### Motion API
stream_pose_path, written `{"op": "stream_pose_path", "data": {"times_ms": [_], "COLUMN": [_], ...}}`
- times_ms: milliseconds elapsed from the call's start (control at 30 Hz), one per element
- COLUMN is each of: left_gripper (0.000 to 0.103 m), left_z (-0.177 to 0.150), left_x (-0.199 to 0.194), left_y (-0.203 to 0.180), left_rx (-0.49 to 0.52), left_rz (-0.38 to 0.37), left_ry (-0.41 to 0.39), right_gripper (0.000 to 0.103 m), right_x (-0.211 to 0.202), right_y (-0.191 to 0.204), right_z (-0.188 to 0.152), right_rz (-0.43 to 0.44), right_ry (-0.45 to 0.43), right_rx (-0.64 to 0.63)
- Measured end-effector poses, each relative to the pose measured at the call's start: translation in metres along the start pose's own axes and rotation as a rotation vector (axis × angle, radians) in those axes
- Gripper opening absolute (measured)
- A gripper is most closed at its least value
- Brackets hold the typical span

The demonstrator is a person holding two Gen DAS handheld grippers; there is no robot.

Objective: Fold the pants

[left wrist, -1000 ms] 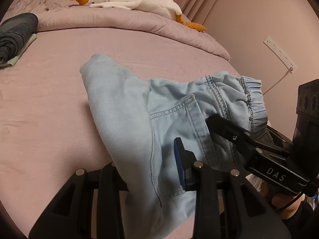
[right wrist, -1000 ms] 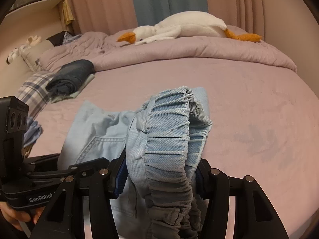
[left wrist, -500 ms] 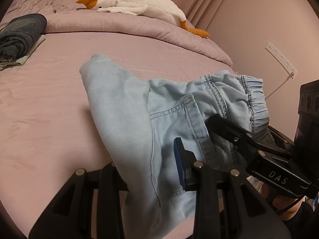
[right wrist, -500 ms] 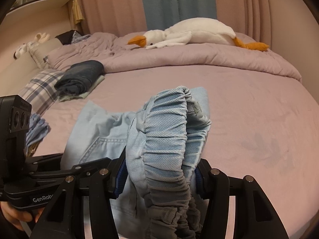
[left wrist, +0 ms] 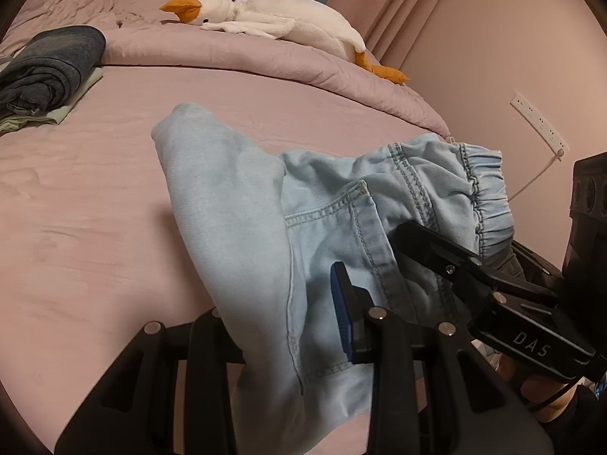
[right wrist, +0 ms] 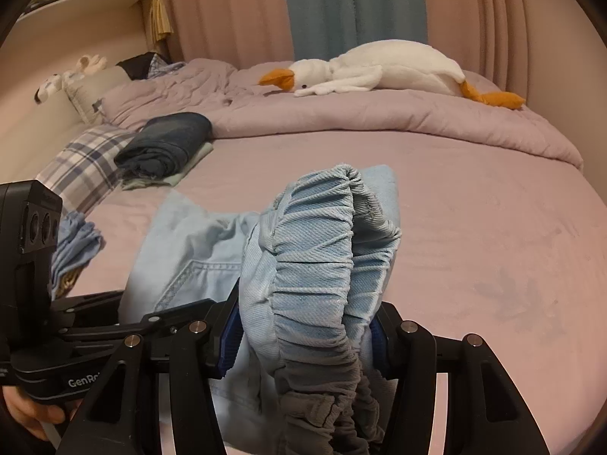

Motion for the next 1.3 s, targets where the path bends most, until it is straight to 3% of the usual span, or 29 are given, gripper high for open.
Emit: {"op": "stream_pose_path", "data": {"times_ms": [1300], "left_gripper": [0.031], "left_z": [0.029], "left_x": [0.002], "left_y": [0.06], "left_rx": [-0.068], "left_rz": [0.048], "left_ry": [-0.031], "right_gripper": [0.057], "right_x": [0.041], "right_y": [0.044], "right_z": [0.026], "right_rz": [0.068], "right_ry": [0.026], "right_rx": [-0.091]}}
Point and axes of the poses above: each gripper's, at about its wrist camera, not at the fingertips, and x roughly the way its jaws point, y to its left, z to its top, the point moved 2 cm from there along x, roughly the way its jaws point, and after that the axes turned 4 degrees about -x, right-handed, at the moved point
